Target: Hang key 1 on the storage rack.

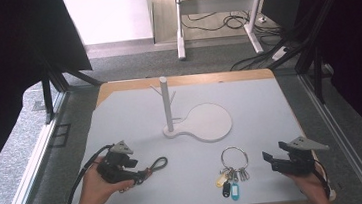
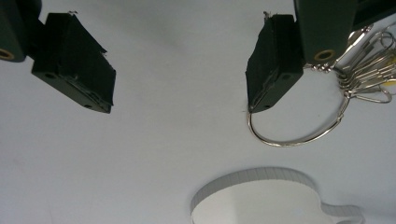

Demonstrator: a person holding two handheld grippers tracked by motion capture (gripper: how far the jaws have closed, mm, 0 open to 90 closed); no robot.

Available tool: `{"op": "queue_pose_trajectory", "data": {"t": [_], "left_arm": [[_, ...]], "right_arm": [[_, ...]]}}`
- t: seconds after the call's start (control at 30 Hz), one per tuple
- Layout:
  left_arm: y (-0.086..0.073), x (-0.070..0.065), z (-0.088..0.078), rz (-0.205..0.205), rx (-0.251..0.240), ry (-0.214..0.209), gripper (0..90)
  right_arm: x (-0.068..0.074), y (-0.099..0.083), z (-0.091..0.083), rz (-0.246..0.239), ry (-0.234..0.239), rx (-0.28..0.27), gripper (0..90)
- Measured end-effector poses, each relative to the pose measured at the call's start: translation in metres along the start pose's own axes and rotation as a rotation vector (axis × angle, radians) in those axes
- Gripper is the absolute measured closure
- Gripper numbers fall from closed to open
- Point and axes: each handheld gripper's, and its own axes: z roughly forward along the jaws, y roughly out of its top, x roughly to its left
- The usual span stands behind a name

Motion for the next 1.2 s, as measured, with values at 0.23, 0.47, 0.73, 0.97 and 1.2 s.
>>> {"op": "queue_pose_trajectory", "data": {"t": [0.23,0.47,0.73,0.97,1.2], "left_arm": [[0.011,0.007,0.023,-0.014,0.113,-0.019,44.7],[0.015,0.003,0.031,0.008,0.175,0.022,46.8],[0.027,0.001,0.040,0.046,0.262,0.039,53.0],[0.030,0.002,0.048,0.058,0.312,0.053,55.4],[0.031,0.002,0.053,0.070,0.343,0.079,57.4]], "right_arm": [[0.002,-0.003,-0.002,-0.003,-0.014,0.017,24.6],[0.008,-0.003,0.001,-0.023,-0.017,0.036,24.8],[0.013,-0.003,0.003,-0.057,-0.033,0.056,24.9],[0.012,-0.004,0.002,-0.055,-0.040,0.059,25.0],[0.015,-0.002,0.001,-0.064,-0.031,0.061,25.0]]}}
